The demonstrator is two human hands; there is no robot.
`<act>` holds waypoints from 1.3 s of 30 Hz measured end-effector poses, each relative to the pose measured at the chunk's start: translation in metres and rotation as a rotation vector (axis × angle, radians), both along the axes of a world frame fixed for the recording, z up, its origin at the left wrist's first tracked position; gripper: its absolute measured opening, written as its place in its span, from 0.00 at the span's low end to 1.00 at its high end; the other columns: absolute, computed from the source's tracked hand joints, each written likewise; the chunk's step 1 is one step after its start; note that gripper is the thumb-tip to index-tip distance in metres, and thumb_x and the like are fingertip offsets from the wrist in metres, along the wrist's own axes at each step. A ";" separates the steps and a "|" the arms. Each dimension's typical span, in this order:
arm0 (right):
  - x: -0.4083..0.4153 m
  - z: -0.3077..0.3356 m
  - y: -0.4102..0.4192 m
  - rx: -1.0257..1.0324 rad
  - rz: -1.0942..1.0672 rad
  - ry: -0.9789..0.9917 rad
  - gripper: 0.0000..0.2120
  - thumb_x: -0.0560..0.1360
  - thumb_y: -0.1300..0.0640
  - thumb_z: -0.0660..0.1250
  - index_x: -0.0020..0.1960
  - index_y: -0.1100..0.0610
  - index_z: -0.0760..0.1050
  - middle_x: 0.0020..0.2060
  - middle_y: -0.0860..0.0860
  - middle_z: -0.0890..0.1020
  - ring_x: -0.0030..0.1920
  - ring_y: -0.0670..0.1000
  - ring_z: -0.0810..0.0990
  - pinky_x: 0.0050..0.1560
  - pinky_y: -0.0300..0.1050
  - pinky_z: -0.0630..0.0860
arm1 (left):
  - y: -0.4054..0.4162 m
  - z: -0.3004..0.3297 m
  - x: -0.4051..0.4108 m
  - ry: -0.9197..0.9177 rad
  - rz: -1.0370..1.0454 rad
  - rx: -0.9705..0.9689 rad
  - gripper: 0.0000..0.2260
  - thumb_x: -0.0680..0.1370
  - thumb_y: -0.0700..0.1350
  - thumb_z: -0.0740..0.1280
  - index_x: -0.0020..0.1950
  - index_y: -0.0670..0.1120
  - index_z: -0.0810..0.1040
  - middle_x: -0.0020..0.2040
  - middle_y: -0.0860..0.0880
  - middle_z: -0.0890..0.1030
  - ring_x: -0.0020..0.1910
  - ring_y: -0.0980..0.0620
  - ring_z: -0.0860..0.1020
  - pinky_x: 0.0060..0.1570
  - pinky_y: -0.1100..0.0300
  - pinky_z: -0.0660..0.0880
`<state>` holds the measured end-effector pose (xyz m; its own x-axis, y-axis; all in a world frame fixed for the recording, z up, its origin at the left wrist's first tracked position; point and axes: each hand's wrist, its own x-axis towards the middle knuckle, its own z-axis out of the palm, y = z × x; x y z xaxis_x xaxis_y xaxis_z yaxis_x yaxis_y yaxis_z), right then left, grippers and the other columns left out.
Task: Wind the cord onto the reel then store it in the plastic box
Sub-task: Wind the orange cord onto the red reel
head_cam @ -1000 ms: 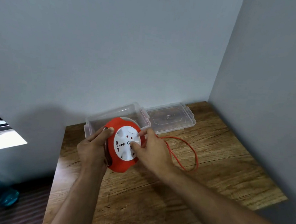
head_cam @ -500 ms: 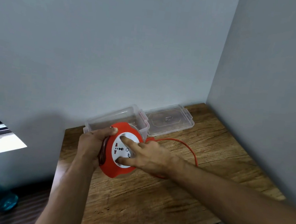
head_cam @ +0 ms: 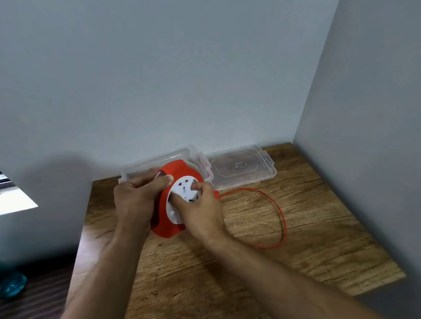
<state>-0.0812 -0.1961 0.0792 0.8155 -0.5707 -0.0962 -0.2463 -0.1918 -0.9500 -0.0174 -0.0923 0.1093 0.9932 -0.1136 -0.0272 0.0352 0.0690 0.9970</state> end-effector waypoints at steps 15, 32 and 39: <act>-0.009 -0.032 -0.081 -1.541 0.828 -0.483 0.25 0.81 0.55 0.64 0.73 0.42 0.59 0.74 0.63 0.63 0.63 0.61 0.71 0.52 0.59 0.79 | 0.014 0.006 0.008 0.269 -0.054 -0.012 0.14 0.66 0.41 0.80 0.50 0.38 0.87 0.49 0.35 0.87 0.50 0.30 0.85 0.51 0.29 0.81; 0.001 -0.018 -0.055 -1.437 0.732 0.007 0.29 0.83 0.39 0.50 0.78 0.41 0.39 0.70 0.59 0.69 0.38 0.57 0.82 0.30 0.49 0.79 | 0.015 0.010 0.021 0.208 -0.018 0.138 0.11 0.66 0.45 0.81 0.45 0.43 0.87 0.40 0.42 0.89 0.39 0.40 0.87 0.42 0.44 0.86; 0.000 -0.020 -0.027 -1.072 0.495 -0.060 0.30 0.80 0.42 0.59 0.78 0.41 0.50 0.65 0.56 0.77 0.53 0.60 0.82 0.46 0.58 0.82 | 0.008 0.008 0.017 0.141 -0.030 0.097 0.06 0.71 0.45 0.79 0.43 0.47 0.85 0.32 0.52 0.87 0.29 0.51 0.86 0.25 0.61 0.80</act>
<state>-0.0813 -0.2231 0.0588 0.9573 0.0426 0.2858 0.1183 -0.9602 -0.2530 -0.0001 -0.0845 0.1174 0.9750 -0.1329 -0.1780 0.1755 -0.0303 0.9840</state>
